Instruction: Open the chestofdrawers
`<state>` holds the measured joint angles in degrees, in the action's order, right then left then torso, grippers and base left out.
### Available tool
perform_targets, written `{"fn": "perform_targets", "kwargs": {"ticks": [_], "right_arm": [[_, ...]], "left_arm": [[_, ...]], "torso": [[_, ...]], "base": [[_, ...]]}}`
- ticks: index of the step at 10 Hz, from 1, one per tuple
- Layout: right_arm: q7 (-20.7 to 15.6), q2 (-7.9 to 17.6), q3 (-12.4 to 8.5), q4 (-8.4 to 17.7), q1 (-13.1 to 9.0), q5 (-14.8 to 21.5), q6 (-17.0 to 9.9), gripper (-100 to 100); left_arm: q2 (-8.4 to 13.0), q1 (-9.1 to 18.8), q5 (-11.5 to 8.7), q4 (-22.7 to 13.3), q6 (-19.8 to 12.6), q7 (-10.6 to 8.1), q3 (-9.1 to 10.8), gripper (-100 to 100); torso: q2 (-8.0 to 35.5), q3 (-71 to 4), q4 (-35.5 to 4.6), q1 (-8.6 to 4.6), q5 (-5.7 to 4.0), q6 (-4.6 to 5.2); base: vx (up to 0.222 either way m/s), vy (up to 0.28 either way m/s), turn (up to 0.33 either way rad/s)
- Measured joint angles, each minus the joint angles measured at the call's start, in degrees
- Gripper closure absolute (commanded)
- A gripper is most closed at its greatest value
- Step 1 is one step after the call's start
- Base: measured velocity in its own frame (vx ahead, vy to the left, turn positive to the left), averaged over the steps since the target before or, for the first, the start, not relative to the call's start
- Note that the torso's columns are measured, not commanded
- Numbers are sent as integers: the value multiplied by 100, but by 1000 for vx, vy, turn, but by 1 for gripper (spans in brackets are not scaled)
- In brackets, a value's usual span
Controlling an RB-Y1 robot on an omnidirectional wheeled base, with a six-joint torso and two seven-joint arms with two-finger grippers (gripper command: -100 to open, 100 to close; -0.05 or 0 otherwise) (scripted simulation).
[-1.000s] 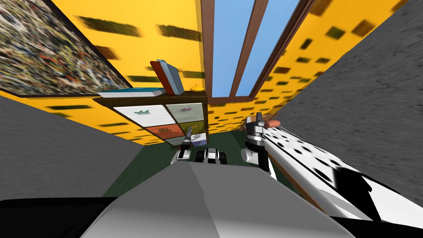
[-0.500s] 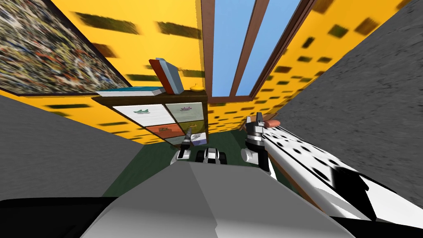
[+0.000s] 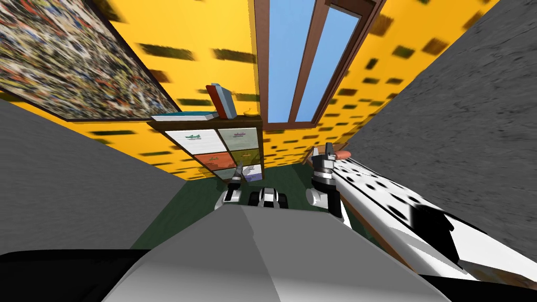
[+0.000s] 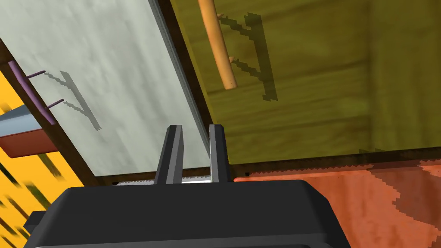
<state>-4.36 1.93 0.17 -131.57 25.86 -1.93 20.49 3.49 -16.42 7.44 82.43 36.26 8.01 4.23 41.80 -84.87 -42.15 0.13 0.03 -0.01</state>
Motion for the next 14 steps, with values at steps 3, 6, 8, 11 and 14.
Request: {"fn": "perform_targets", "kwargs": {"ticks": [3,6,8,11,14], "right_arm": [[0,1,-1,0,2,0,0,0],[0,0,-1,-1,2,0,0,0],[0,0,0,0,0,0,0,0],[0,0,0,0,0,0,0,0],[0,-1,0,0,-2,0,0,0]], "left_arm": [[277,37,-13,32,-57,-8,17,-100],[117,166,-54,31,-293,-57,55,-100],[11,183,-59,1,-304,-63,60,-100],[52,220,-71,174,-512,-104,76,100],[41,182,-66,165,-437,-101,64,100]], "torso": [[15,12,-6,-8,-2,2],[69,42,-19,-13,-3,0],[81,51,-24,-18,-5,1],[34,23,-9,-7,-1,5],[71,43,-14,-29,-5,5]], "base": [[120,20,-9],[100,27,-5],[29,4,-9],[23,-1,2],[-109,-31,17]]}}
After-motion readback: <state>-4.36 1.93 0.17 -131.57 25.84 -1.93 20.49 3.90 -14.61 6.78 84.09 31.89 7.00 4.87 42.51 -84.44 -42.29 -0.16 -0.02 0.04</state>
